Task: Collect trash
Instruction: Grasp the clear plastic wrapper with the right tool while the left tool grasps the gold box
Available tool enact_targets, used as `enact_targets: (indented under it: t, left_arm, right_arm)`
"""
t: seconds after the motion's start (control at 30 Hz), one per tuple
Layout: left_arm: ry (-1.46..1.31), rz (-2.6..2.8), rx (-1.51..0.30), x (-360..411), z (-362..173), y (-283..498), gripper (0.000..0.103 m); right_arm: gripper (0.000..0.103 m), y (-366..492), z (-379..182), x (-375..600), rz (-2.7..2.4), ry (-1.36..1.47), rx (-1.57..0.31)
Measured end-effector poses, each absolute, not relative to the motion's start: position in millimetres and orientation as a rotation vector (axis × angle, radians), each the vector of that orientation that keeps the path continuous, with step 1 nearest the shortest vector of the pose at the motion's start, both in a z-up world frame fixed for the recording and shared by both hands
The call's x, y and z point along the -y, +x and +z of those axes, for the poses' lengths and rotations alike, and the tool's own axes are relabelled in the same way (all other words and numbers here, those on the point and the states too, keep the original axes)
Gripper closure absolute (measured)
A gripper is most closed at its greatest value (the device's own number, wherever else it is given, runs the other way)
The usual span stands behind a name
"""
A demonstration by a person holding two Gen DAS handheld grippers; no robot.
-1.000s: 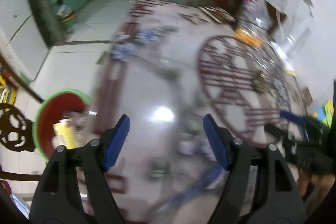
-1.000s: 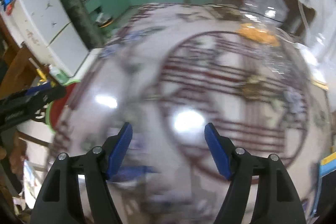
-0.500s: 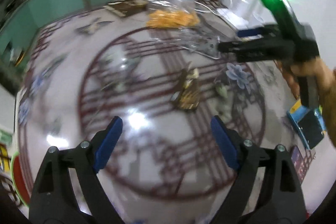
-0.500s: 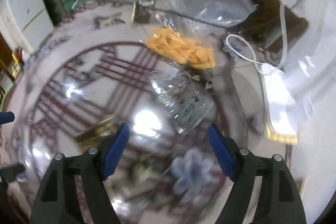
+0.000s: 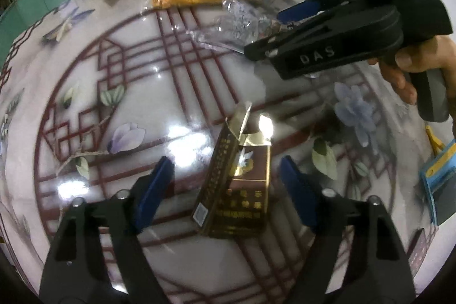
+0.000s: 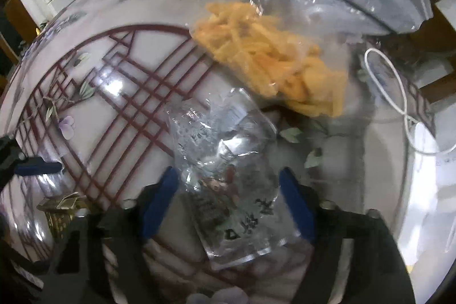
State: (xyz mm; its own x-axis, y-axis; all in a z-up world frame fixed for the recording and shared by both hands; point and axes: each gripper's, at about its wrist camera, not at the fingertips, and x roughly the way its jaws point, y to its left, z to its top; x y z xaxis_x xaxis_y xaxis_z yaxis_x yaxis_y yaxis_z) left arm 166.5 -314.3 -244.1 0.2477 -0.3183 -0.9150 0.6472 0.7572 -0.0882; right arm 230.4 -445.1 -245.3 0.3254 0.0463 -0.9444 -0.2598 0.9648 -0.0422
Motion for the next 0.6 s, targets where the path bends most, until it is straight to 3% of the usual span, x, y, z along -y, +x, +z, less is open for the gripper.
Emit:
enact_targets:
  t: [0.07,0.13,0.23,0.6]
  left_arm:
    - [0.359,-0.667,-1.109,314.4,-243.9,164.8,0.054]
    - [0.349,-0.684,-1.107,312.5,-241.2,164.8,0.065]
    - [0.326,-0.683,-1.119,301.3,-234.4,163.1,0.067]
    - [0.229,-0.558,-0.977,192.5,-149.6,111.9,0.067]
  right_arm:
    - [0.052,228.4,-244.0,445.6,0.191,-0.174,-1.214]
    - [0.058,222.2,-238.0,442.9,0.172,-0.17,-1.186]
    - [0.077,211.2,-223.4,441.3,0.142,-0.125,-1.158]
    - [0.078,101.2,-128.4,374.7,0.045,0.099,-0.94]
